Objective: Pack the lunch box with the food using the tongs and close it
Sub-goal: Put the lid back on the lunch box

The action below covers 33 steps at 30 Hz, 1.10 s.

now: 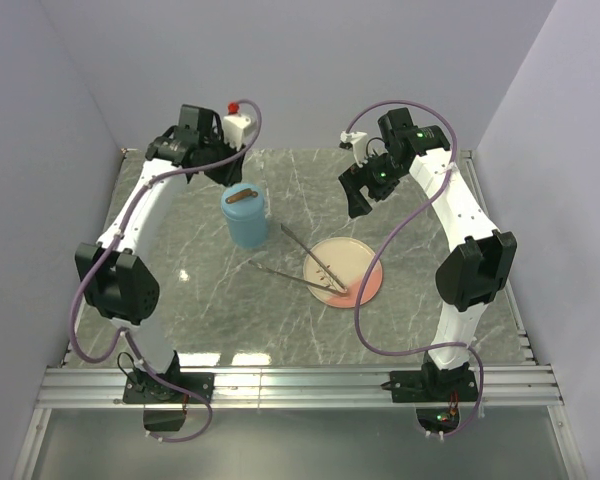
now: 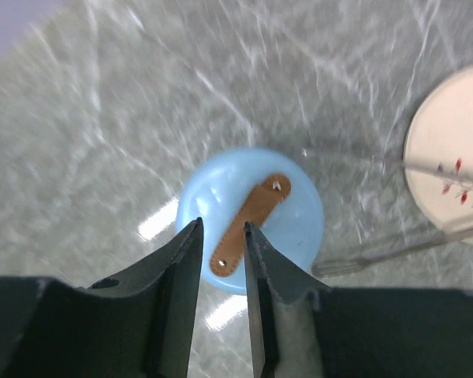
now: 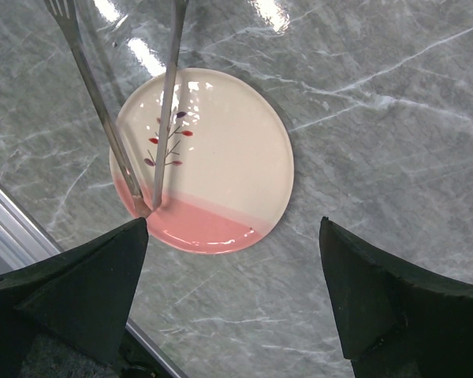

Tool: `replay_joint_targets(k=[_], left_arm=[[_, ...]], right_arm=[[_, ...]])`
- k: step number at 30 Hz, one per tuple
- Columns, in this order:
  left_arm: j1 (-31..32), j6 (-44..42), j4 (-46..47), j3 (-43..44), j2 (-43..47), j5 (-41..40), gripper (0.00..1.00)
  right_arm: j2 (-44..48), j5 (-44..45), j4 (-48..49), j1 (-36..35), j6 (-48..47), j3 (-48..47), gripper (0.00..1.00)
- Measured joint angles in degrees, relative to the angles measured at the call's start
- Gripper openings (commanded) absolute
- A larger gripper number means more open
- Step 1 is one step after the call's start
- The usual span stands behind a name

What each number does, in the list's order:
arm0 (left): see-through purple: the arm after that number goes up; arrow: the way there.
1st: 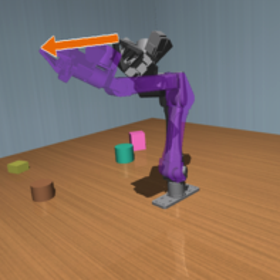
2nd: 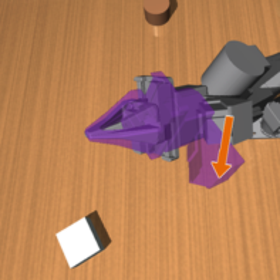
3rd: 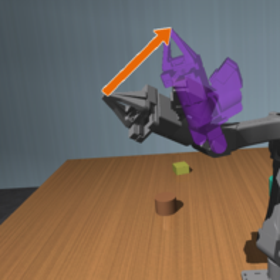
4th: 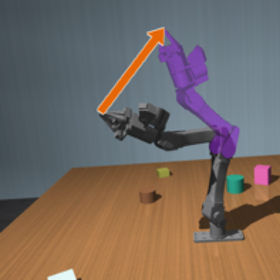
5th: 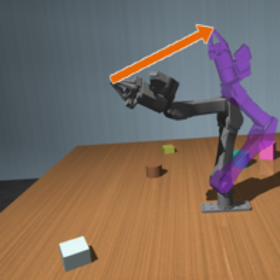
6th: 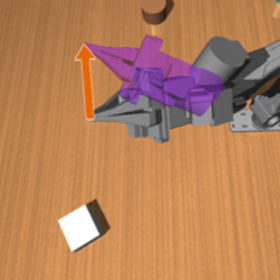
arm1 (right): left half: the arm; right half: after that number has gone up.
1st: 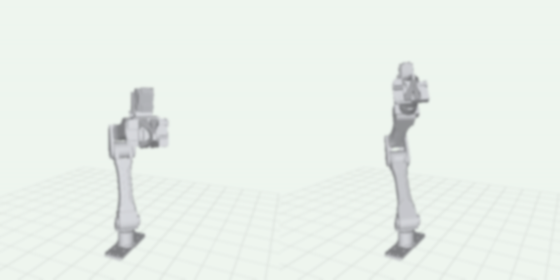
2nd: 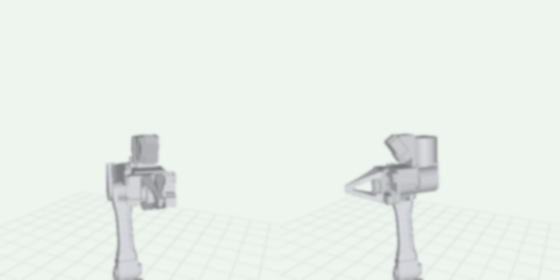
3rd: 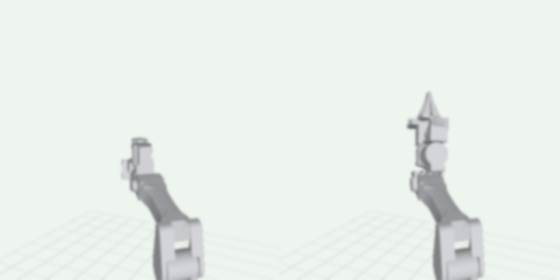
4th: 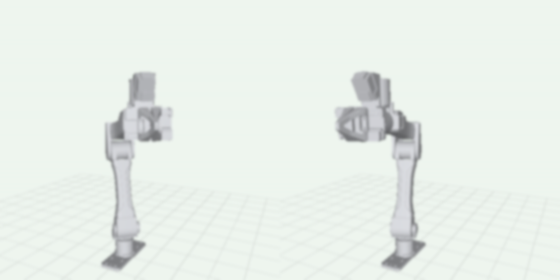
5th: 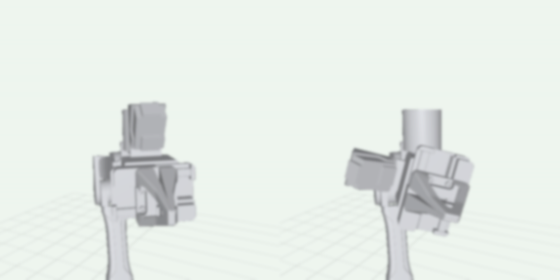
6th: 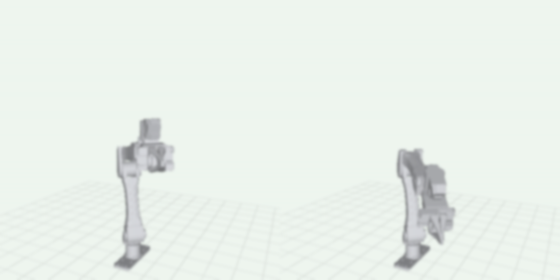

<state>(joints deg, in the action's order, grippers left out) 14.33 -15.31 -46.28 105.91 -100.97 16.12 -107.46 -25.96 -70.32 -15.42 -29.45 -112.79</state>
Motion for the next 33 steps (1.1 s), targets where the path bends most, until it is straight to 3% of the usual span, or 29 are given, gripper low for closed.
replay_joint_targets(k=[5, 10, 26, 33], left_arm=[[0.0, -1.0, -0.7, -8.6, -2.6, -0.8, 0.33], [-0.2, -1.6, 1.1, -8.7, -3.0, -0.5, 0.33], [-0.2, -0.1, -4.9, 4.7, -5.2, 1.0, 0.4], [-0.2, 0.0, -4.4, 3.5, -3.0, 1.2, 0.36]], right_arm=[[0.0, 0.0, 0.0, 0.0, 0.0, 0.0, 0.96], [0.0, 0.1, 0.0, 0.0, 0.0, 0.0, 0.96], [0.9, 0.9, 0.0, 0.0, 0.0, 0.7, 0.96], [1.0, 0.9, 0.0, 0.0, 0.0, 0.7, 0.96]])
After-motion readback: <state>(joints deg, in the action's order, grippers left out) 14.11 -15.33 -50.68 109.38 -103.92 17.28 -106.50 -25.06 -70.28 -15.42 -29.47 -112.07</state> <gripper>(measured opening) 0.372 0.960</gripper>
